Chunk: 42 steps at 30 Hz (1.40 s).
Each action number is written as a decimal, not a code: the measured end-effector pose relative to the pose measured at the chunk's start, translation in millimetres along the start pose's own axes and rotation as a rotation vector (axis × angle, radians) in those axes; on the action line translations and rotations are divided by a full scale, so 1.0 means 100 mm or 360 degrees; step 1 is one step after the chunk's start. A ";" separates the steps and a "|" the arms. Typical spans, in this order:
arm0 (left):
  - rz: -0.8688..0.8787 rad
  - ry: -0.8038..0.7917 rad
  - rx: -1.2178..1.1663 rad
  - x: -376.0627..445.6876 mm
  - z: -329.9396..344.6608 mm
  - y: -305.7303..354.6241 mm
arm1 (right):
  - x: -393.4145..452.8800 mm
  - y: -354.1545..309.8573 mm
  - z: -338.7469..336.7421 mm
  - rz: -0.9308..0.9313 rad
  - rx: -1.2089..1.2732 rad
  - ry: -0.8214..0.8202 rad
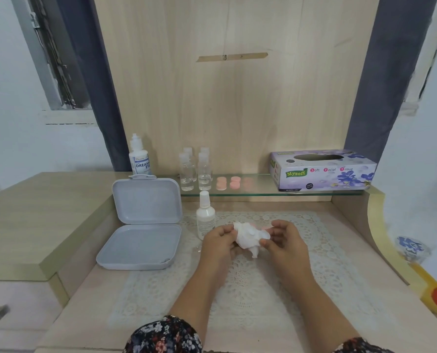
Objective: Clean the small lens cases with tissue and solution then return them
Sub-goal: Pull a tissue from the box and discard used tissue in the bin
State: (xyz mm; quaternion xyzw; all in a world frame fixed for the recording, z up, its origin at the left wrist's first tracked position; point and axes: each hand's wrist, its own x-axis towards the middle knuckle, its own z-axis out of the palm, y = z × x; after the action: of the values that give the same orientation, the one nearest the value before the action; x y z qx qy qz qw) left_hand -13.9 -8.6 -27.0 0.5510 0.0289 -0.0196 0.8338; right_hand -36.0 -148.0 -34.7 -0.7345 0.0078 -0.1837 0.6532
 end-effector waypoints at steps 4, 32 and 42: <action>0.0013 -0.0046 0.0032 0.01 -0.01 0.00 | 0.02 0.00 0.00 -0.0001 0.0023 0.0012; 0.0114 -0.0227 0.0135 -0.03 0.02 -0.01 | 0.02 0.01 0.01 0.0008 -0.0027 -0.0065; 0.0314 -0.0142 0.0395 -0.05 0.01 -0.03 | 0.06 0.01 -0.02 0.0253 0.0251 -0.0096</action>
State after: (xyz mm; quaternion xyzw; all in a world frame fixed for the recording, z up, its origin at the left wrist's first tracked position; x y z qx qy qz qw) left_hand -19.3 -11.0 -28.8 0.6486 -0.0650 0.0345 0.7576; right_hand -30.8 -151.1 -34.0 -0.6830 0.0319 -0.1090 0.7215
